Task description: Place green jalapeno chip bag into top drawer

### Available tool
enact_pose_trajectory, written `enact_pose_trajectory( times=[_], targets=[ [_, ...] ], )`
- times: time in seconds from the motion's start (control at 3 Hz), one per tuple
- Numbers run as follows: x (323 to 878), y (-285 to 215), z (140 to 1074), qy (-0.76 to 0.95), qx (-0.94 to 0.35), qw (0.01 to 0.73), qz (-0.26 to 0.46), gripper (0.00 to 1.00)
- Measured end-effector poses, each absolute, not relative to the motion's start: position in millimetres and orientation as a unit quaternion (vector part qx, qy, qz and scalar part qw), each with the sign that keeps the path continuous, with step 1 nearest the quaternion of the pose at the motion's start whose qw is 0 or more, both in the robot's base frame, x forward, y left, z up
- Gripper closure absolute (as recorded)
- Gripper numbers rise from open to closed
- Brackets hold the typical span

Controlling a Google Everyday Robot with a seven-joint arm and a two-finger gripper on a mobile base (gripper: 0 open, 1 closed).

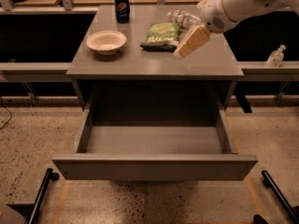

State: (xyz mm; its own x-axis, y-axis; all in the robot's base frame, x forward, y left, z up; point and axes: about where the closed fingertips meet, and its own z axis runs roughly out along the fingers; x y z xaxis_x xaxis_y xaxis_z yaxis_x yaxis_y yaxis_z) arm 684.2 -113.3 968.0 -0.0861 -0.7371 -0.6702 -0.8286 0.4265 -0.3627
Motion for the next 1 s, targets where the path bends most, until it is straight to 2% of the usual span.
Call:
enact_pose_trajectory(
  times=[0.67, 1.0],
  targets=[
    [689, -108, 943, 0.75, -0.51, 0.414, 0.079, 0.0],
    [714, -100, 919, 0.759, -0.479, 0.43, 0.098, 0.0]
  ],
)
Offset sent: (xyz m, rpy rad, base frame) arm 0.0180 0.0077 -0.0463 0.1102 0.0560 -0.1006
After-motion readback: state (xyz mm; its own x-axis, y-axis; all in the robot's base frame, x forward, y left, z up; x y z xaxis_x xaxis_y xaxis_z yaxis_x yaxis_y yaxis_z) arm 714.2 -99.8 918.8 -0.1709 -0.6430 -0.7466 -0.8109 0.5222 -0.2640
